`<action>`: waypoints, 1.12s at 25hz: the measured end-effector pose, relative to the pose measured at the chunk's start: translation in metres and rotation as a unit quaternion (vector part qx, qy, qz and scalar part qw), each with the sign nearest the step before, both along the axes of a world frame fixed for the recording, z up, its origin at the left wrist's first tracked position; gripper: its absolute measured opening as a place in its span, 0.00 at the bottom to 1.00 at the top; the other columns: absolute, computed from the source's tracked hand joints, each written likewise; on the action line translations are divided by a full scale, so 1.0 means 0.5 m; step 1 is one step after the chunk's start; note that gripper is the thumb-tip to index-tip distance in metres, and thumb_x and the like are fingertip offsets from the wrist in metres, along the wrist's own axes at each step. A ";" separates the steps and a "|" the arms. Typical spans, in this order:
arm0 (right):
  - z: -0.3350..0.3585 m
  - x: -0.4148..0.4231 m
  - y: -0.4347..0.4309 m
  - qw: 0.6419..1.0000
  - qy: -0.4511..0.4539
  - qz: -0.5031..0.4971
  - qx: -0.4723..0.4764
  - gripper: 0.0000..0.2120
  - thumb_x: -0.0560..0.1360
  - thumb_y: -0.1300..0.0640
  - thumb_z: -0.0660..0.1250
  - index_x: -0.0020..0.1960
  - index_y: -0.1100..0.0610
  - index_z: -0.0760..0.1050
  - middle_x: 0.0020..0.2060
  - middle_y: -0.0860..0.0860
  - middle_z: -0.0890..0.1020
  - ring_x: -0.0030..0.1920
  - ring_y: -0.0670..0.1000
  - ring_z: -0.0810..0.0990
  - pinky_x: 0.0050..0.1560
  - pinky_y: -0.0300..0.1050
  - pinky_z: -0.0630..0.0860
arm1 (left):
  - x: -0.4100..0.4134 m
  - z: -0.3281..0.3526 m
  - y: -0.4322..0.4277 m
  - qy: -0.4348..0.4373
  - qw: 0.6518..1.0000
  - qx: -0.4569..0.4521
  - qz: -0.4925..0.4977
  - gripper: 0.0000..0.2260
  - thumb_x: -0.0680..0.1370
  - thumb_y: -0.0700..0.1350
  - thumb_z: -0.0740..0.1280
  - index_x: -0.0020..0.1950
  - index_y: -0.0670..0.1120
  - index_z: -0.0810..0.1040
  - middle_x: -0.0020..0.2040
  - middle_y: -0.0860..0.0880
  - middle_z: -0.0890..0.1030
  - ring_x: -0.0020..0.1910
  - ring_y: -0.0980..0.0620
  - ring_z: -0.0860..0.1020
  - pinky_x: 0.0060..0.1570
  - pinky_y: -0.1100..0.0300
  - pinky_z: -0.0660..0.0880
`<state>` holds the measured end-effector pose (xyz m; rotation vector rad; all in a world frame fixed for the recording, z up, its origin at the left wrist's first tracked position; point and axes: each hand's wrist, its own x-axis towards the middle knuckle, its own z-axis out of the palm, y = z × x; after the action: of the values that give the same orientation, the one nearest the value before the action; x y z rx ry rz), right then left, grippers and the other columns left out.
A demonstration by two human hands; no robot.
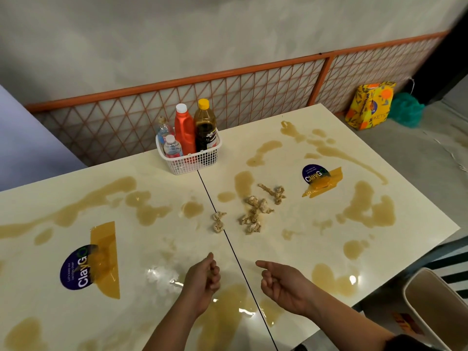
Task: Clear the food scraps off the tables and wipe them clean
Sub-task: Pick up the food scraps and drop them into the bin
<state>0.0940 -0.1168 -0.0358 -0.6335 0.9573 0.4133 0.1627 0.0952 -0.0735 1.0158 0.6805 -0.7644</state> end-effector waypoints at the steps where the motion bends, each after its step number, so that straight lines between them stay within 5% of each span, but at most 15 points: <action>1: -0.003 -0.002 -0.002 1.000 -0.004 -0.003 -0.001 0.13 0.86 0.63 0.54 0.62 0.69 0.74 0.29 0.55 0.69 0.25 0.49 0.69 0.31 0.44 0.79 | -0.004 0.004 -0.008 -0.015 1.000 0.018 -0.021 0.13 0.83 0.46 0.63 0.45 0.38 0.76 0.30 0.48 0.70 0.24 0.55 0.63 0.22 0.63 0.59; 3: -0.008 -0.007 -0.017 1.000 -0.010 -0.020 -0.002 0.16 0.86 0.59 0.54 0.61 0.69 0.74 0.28 0.52 0.66 0.24 0.48 0.64 0.29 0.43 0.75 | -0.014 0.015 -0.024 -0.035 0.997 0.032 -0.058 0.15 0.84 0.46 0.60 0.52 0.34 0.77 0.28 0.50 0.67 0.23 0.56 0.60 0.21 0.64 0.57; 6: -0.010 -0.028 -0.073 0.998 -0.007 -0.070 -0.007 0.20 0.84 0.52 0.56 0.52 0.69 0.76 0.29 0.51 0.61 0.26 0.50 0.61 0.30 0.44 0.70 | -0.029 0.031 -0.041 -0.022 0.994 0.041 -0.101 0.20 0.83 0.53 0.61 0.38 0.41 0.73 0.25 0.51 0.59 0.21 0.56 0.56 0.21 0.64 0.50; 9: 0.000 -0.067 -0.150 0.991 -0.032 -0.130 -0.023 0.17 0.80 0.61 0.54 0.60 0.70 0.74 0.30 0.53 0.63 0.30 0.52 0.63 0.35 0.46 0.66 | -0.040 0.041 -0.059 0.001 0.997 0.016 -0.075 0.18 0.79 0.51 0.63 0.32 0.45 0.67 0.25 0.50 0.57 0.20 0.55 0.55 0.22 0.64 0.50; 12: -0.005 -0.128 -0.235 0.979 -0.045 -0.186 -0.063 0.17 0.83 0.68 0.52 0.71 0.70 0.66 0.41 0.61 0.75 0.41 0.58 0.77 0.38 0.49 0.83 | -0.054 0.050 -0.096 -0.015 1.000 0.013 -0.018 0.05 0.74 0.42 0.60 0.44 0.40 0.73 0.29 0.49 0.60 0.25 0.52 0.60 0.25 0.60 0.61; 14: -0.014 -0.177 -0.291 0.975 -0.046 -0.203 -0.079 0.19 0.85 0.68 0.51 0.76 0.67 0.59 0.54 0.68 0.78 0.56 0.62 0.80 0.45 0.49 0.85 | -0.067 0.049 -0.125 -0.033 0.999 0.024 0.000 0.08 0.76 0.35 0.58 0.52 0.37 0.74 0.32 0.47 0.61 0.29 0.49 0.63 0.35 0.55 0.70; 16: -0.030 -0.226 -0.344 0.971 -0.036 -0.216 -0.096 0.21 0.87 0.63 0.51 0.79 0.65 0.56 0.58 0.66 0.79 0.60 0.58 0.81 0.48 0.46 0.85 | -0.081 0.048 -0.158 -0.066 0.997 0.043 -0.021 0.09 0.79 0.32 0.58 0.57 0.35 0.74 0.32 0.46 0.65 0.32 0.47 0.70 0.48 0.49 0.77; 18: -0.051 -0.275 -0.389 0.965 -0.012 -0.231 -0.122 0.23 0.87 0.58 0.53 0.78 0.68 0.57 0.57 0.62 0.81 0.58 0.54 0.82 0.45 0.42 0.85 | -0.096 0.052 -0.197 -0.110 0.990 0.054 -0.068 0.10 0.82 0.32 0.56 0.60 0.35 0.74 0.33 0.43 0.71 0.40 0.43 0.78 0.56 0.48 0.78; 22: -0.088 -0.365 -0.485 0.948 0.075 -0.228 -0.209 0.21 0.86 0.52 0.56 0.62 0.71 0.73 0.50 0.62 0.84 0.46 0.54 0.84 0.37 0.44 0.84 | -0.130 0.073 -0.296 -0.150 0.979 0.037 -0.136 0.14 0.84 0.40 0.56 0.65 0.34 0.73 0.42 0.40 0.74 0.54 0.38 0.83 0.54 0.54 0.81; 25: -0.106 -0.402 -0.562 0.924 0.144 -0.218 -0.280 0.18 0.84 0.50 0.61 0.54 0.66 0.77 0.38 0.58 0.81 0.34 0.53 0.78 0.33 0.46 0.77 | -0.158 0.102 -0.357 -0.160 0.964 0.064 -0.203 0.16 0.85 0.46 0.56 0.60 0.37 0.77 0.39 0.40 0.76 0.51 0.37 0.84 0.46 0.52 0.83; 28: -0.126 -0.425 -0.652 0.903 0.180 -0.235 -0.311 0.17 0.83 0.51 0.64 0.56 0.66 0.78 0.38 0.58 0.79 0.35 0.55 0.77 0.34 0.48 0.77 | -0.192 0.106 -0.415 -0.179 0.911 0.159 -0.337 0.21 0.85 0.53 0.54 0.53 0.38 0.78 0.31 0.43 0.72 0.40 0.38 0.84 0.35 0.54 0.78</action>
<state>-0.1184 -0.4430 -0.0985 -0.8832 1.5772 -0.2394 0.0670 -0.1123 -0.0205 1.6837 0.1153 -1.0403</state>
